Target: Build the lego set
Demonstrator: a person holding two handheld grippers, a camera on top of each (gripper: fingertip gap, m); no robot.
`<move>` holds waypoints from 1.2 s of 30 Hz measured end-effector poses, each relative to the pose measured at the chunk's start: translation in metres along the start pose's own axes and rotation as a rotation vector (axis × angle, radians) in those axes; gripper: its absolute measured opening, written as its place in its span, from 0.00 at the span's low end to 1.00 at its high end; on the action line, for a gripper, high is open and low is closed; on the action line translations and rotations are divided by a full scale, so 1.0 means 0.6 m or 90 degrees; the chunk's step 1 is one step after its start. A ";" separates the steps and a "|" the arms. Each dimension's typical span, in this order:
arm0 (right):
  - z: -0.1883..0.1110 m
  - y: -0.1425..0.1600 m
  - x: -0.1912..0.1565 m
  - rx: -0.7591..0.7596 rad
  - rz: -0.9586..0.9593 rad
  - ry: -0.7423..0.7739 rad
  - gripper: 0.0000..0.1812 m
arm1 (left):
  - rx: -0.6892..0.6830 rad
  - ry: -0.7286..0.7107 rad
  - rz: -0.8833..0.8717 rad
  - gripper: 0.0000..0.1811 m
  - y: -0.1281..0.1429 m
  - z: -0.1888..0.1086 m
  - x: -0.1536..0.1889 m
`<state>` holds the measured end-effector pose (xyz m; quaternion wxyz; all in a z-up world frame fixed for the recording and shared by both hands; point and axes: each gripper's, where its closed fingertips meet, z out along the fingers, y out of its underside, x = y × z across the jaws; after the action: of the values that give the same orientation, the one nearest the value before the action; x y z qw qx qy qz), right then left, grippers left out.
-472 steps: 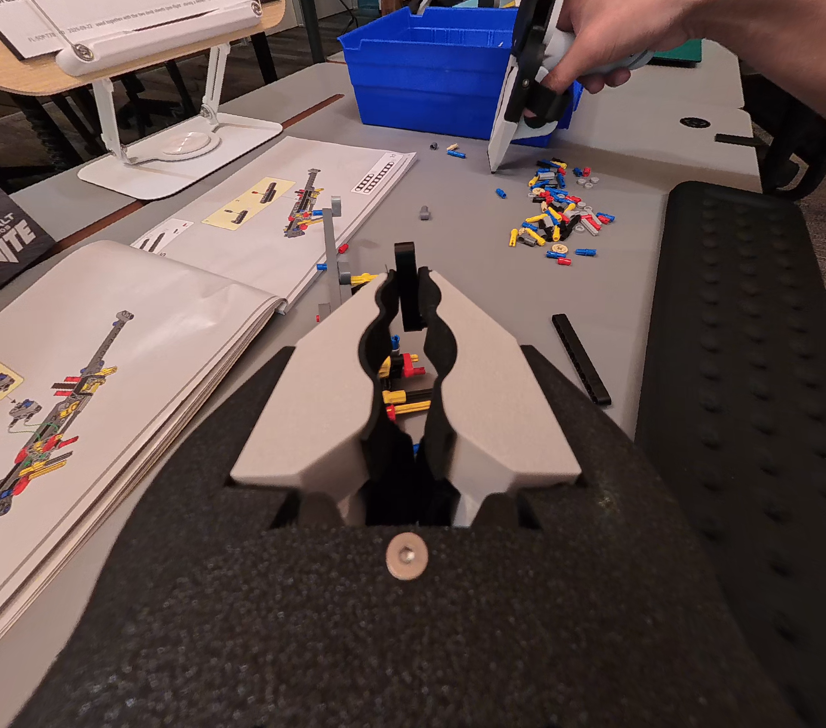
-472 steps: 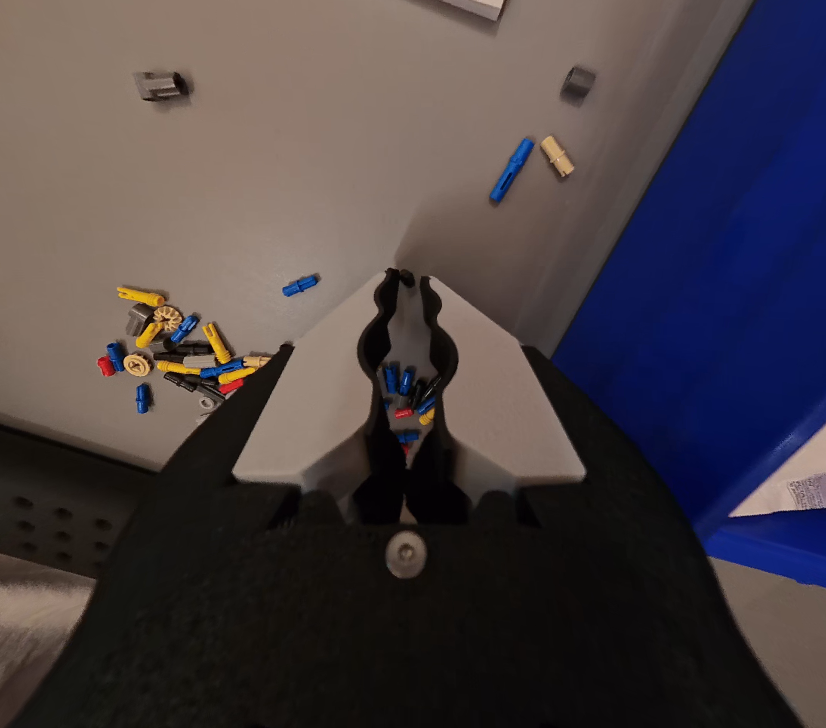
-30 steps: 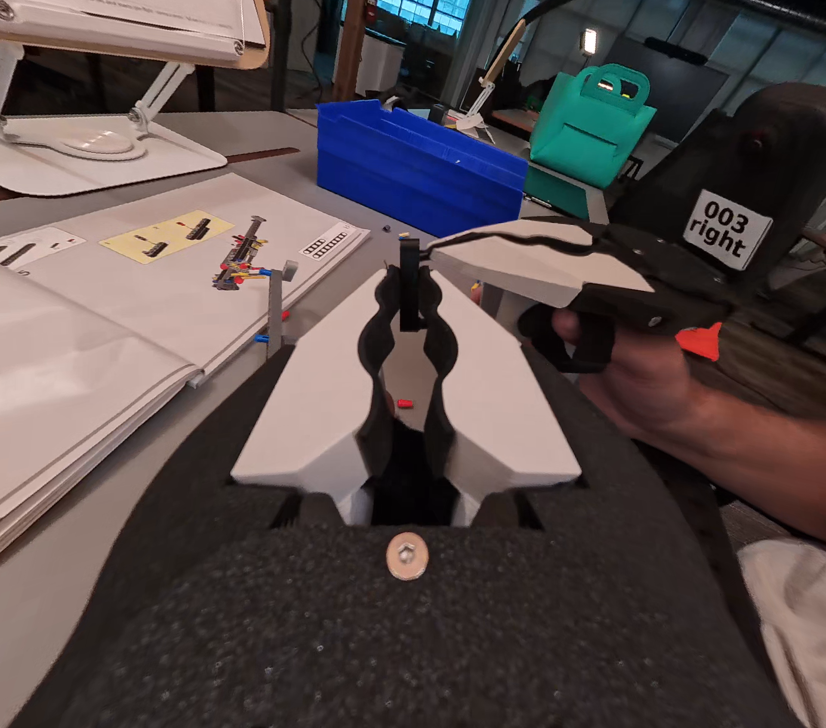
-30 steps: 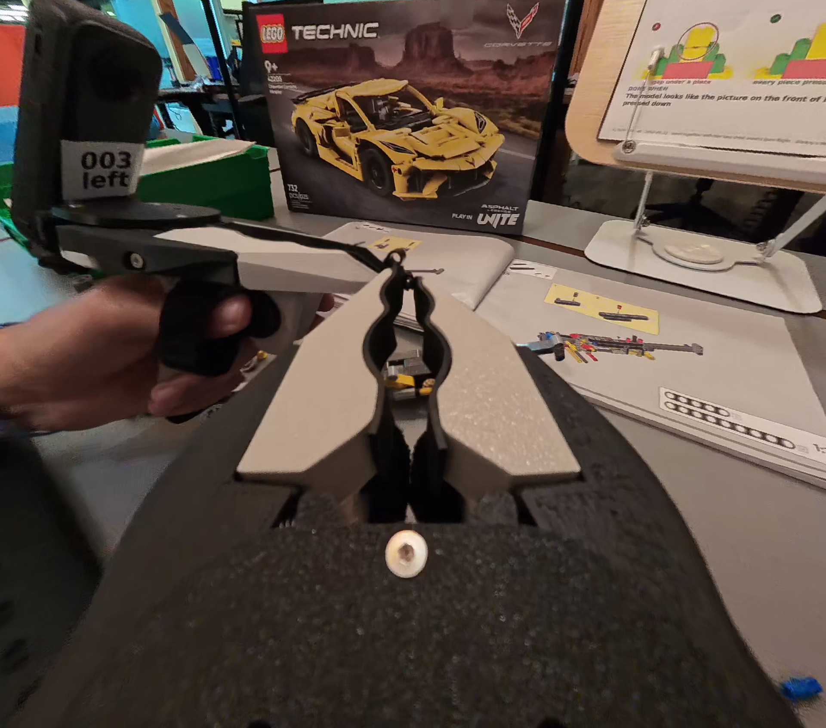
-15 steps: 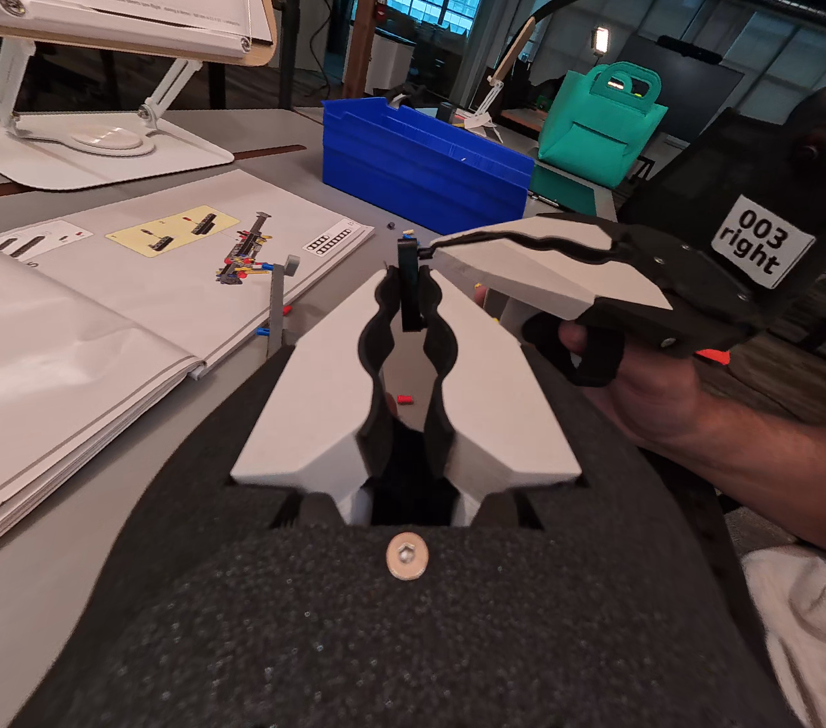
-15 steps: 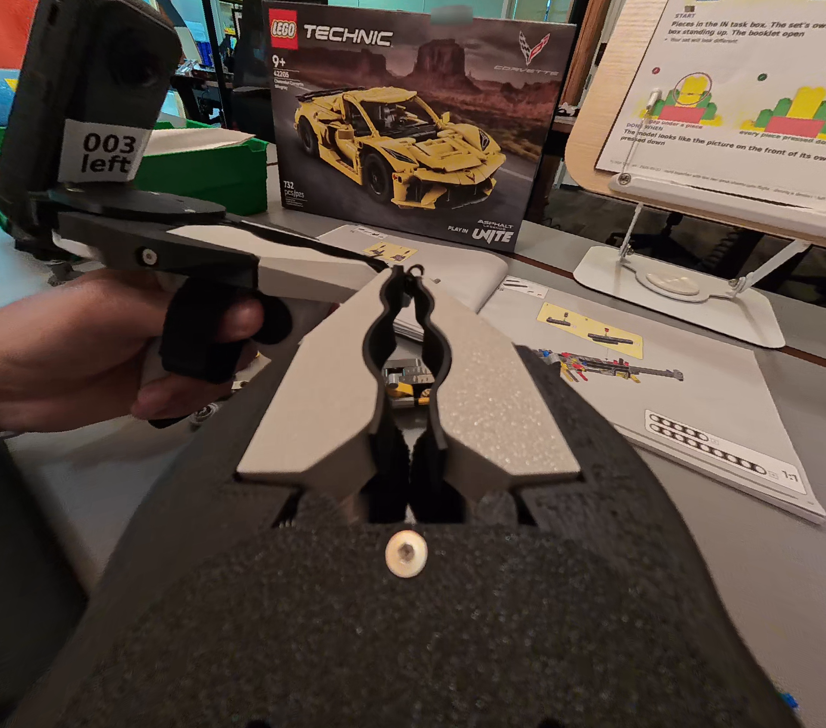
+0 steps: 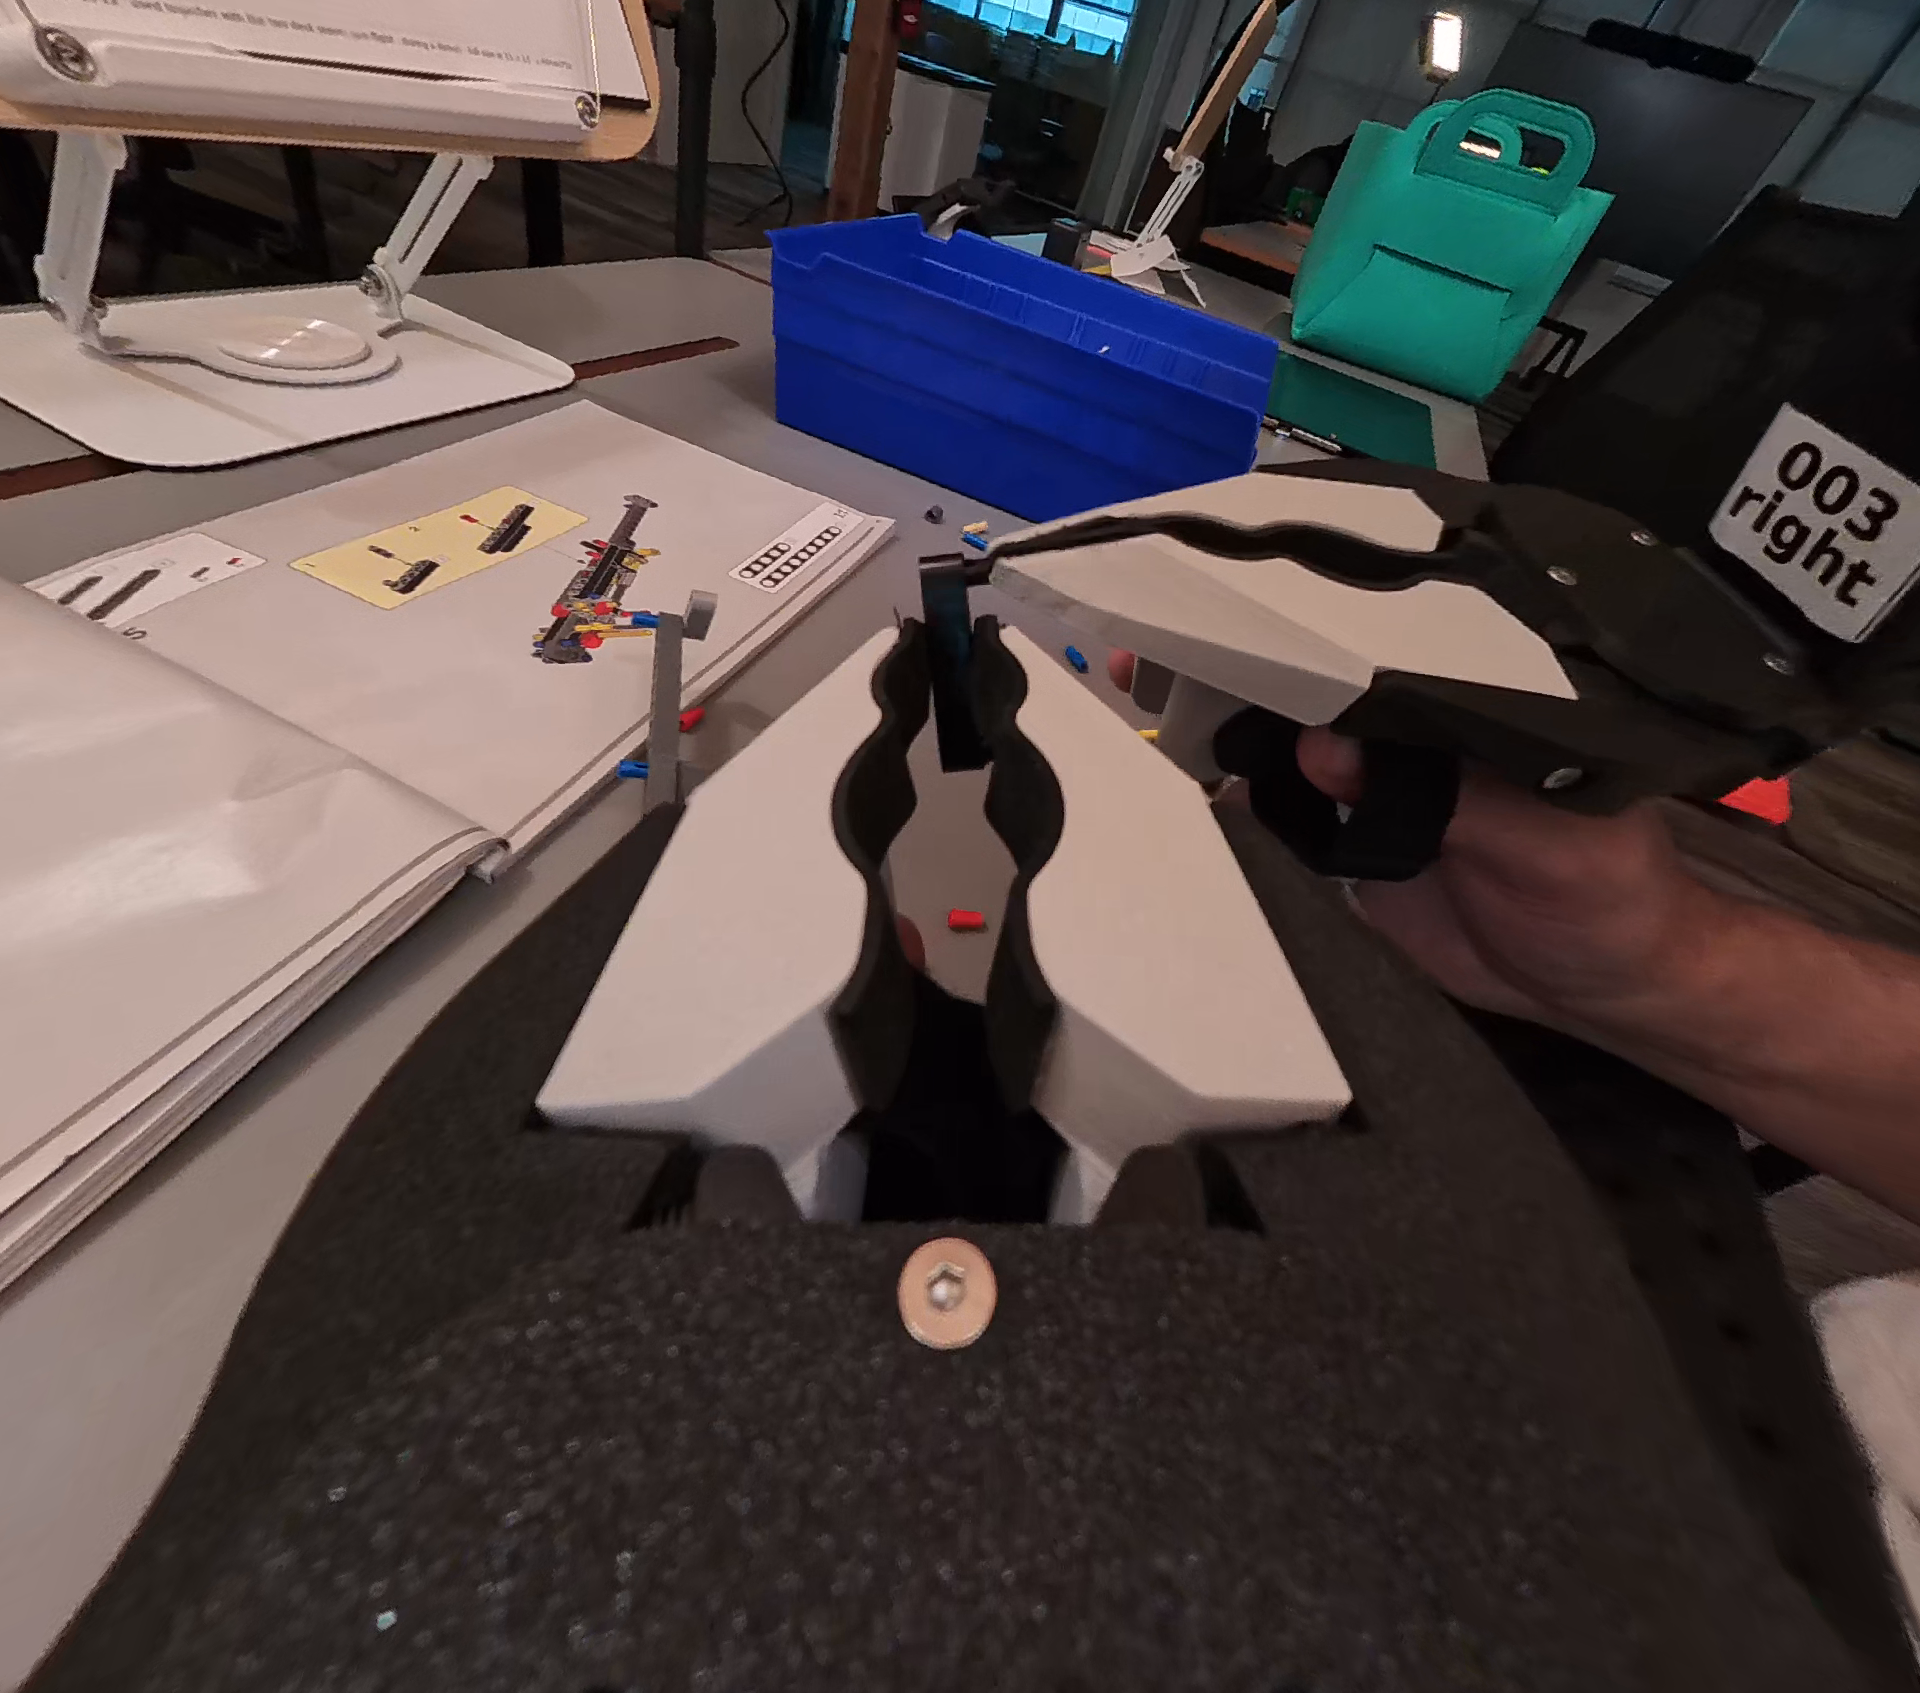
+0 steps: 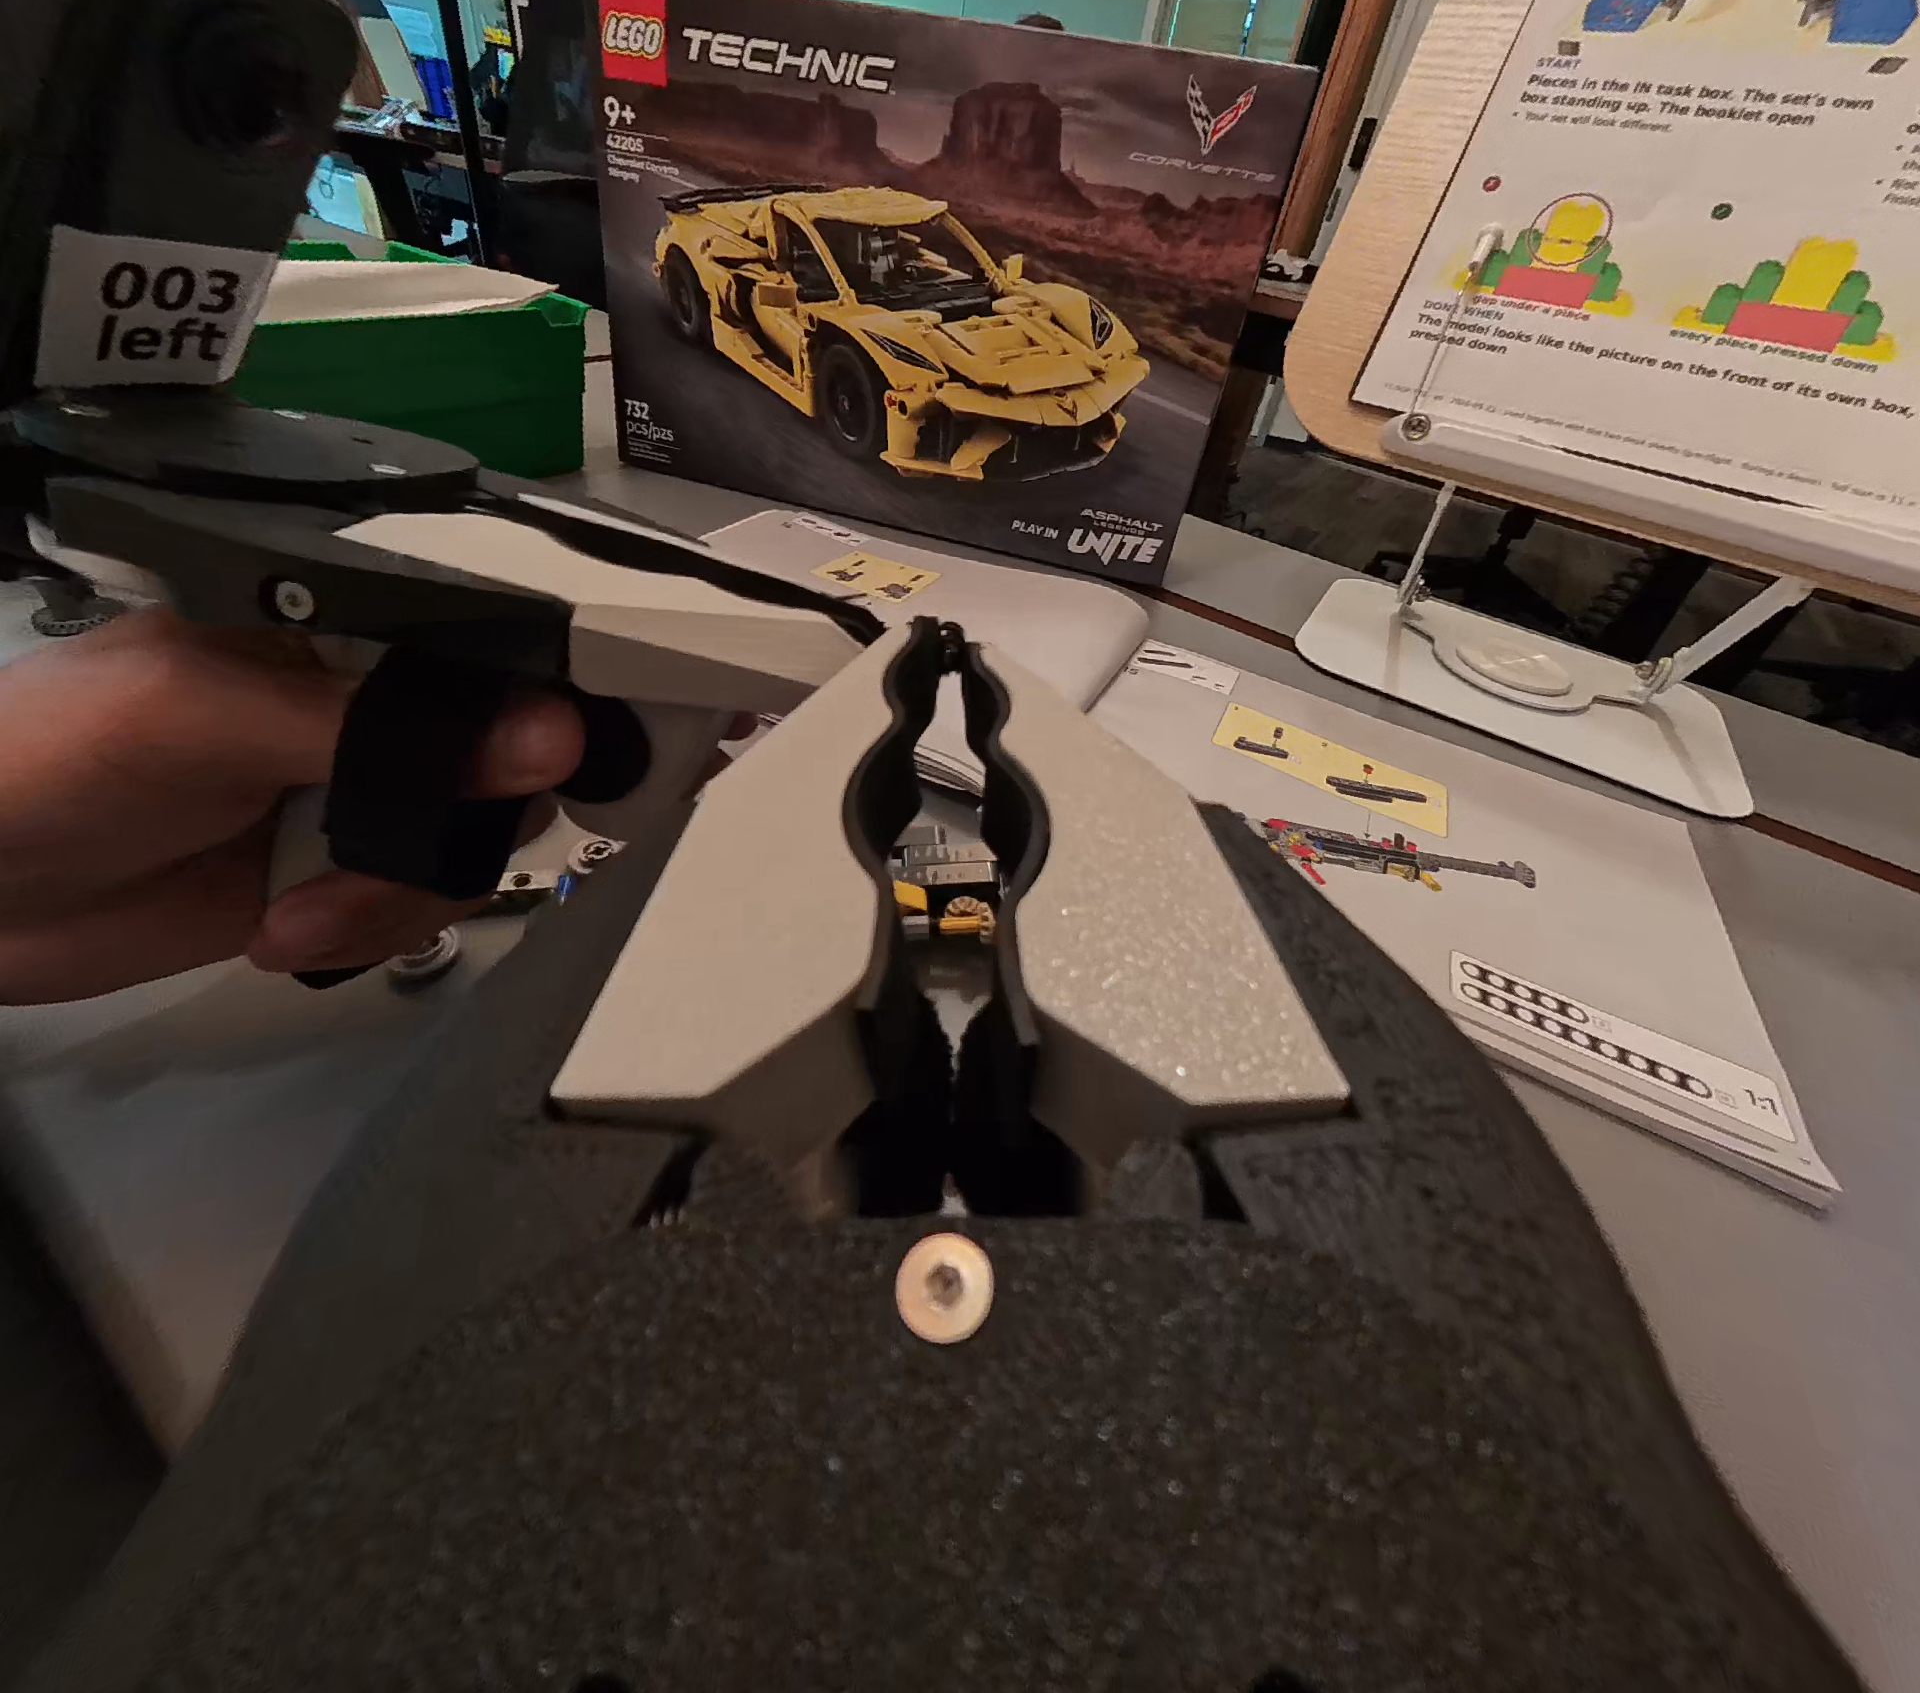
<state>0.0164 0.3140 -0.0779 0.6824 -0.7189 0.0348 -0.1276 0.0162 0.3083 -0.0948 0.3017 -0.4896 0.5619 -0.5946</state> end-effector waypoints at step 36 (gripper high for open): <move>-0.011 -0.006 -0.010 0.028 0.058 -0.048 0.02 | -0.027 -0.176 0.434 0.04 -0.008 -0.012 -0.001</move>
<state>0.0085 0.3091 -0.0748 0.7042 -0.7055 0.0384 -0.0700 0.0106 0.3124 -0.0897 0.5452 -0.3561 0.6589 -0.3766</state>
